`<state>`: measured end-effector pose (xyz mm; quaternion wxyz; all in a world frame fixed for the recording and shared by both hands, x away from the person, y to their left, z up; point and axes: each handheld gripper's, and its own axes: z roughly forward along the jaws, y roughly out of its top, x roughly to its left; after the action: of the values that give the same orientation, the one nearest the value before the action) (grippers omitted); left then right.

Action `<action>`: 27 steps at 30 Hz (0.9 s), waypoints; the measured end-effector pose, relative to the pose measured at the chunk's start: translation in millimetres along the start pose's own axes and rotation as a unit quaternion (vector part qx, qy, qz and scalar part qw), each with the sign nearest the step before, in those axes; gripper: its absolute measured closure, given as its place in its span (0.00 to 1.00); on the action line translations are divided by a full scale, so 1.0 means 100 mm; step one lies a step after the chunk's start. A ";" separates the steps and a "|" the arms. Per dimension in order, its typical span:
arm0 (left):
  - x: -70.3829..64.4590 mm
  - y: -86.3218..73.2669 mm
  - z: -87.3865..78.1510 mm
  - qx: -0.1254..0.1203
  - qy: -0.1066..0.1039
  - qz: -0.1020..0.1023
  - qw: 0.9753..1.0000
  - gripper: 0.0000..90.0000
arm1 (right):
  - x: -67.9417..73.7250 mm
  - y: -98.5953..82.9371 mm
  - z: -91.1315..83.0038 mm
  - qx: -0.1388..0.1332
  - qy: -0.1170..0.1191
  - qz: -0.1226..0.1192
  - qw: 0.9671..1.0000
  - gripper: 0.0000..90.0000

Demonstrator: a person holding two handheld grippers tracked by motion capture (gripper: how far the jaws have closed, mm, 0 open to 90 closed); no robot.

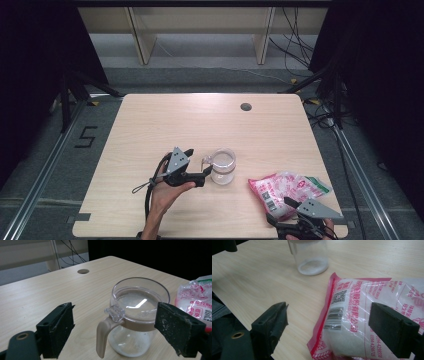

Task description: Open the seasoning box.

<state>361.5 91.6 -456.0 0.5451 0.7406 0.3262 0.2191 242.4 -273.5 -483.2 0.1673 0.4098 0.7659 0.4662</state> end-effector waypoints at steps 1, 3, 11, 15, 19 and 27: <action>0.00 0.02 -0.01 0.002 0.001 0.010 1.000 0.16 | 0.00 0.00 0.01 -0.004 0.000 0.001 1.000 0.18; 0.00 0.03 0.00 0.002 0.001 0.010 1.000 0.19 | 0.00 0.00 0.01 -0.005 0.001 0.000 1.000 0.18; 0.00 0.00 0.04 0.012 0.000 0.035 0.999 0.37 | 0.00 0.00 0.01 -0.005 0.001 0.000 1.000 0.18; 0.04 -0.01 0.06 0.004 0.003 0.038 0.999 0.57 | 0.01 0.00 0.02 -0.003 -0.001 -0.004 1.000 0.18; 0.08 -0.01 0.07 -0.008 0.004 0.033 0.999 0.75 | 0.01 0.00 0.01 -0.003 0.002 -0.001 1.000 0.18; 0.07 0.01 0.13 -0.004 0.007 0.043 0.999 0.94 | 0.03 0.00 0.02 -0.002 0.000 0.005 1.000 0.18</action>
<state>375.6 88.0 -459.2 0.5357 0.7504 0.2970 0.2484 241.8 -270.7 -483.9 0.1654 0.4135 0.7631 0.4684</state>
